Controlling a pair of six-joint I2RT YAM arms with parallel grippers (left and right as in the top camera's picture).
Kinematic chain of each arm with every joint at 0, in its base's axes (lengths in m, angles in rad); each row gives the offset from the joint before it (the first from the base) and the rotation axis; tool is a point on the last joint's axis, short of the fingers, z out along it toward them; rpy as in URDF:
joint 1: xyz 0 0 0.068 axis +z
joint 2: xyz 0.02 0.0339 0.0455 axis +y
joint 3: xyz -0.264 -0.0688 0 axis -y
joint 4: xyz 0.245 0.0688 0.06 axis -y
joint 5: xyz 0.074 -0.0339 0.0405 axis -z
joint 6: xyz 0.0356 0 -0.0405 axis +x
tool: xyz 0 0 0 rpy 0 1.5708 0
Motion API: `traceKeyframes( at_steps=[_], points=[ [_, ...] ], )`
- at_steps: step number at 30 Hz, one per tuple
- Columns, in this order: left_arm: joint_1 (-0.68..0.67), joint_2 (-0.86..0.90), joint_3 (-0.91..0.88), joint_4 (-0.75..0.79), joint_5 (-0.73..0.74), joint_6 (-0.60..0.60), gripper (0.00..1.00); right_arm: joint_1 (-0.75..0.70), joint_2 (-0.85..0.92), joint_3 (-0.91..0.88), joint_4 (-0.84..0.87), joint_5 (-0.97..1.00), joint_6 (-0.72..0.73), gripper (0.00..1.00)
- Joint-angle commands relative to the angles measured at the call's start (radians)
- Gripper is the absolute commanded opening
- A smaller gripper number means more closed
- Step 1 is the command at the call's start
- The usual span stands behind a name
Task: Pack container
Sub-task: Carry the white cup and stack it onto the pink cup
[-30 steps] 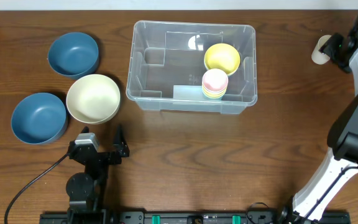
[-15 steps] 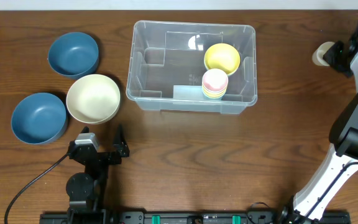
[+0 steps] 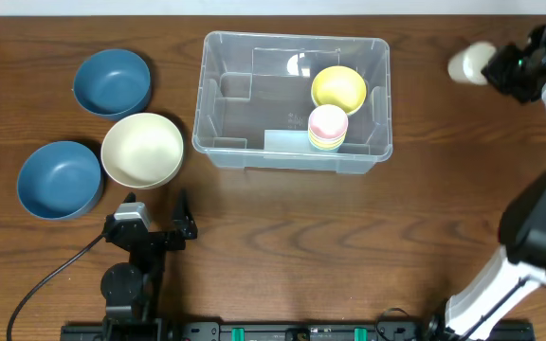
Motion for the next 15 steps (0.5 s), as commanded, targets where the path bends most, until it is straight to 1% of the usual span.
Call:
traceKeyframes(
  at_steps=[1,4,7,10,15],
  points=[
    [-0.004,-0.005,-0.023,-0.024,0.004,0.005,0.98,0.082,-0.164,0.008,-0.037,-0.075,0.006,0.01],
    [-0.004,-0.006,-0.023,-0.024,0.004,0.005,0.98,0.177,-0.248,0.008,-0.086,-0.080,-0.012,0.01],
    [-0.004,-0.006,-0.023,-0.024,0.004,0.005,0.98,0.298,-0.287,0.008,-0.135,-0.066,-0.034,0.01],
    [-0.004,-0.005,-0.023,-0.024,0.004,0.005,0.98,0.415,-0.284,0.007,-0.190,-0.010,-0.034,0.01],
    [-0.004,-0.006,-0.023,-0.024,0.004,0.005,0.98,0.565,-0.259,0.007,-0.276,0.111,-0.034,0.01]
  ],
)
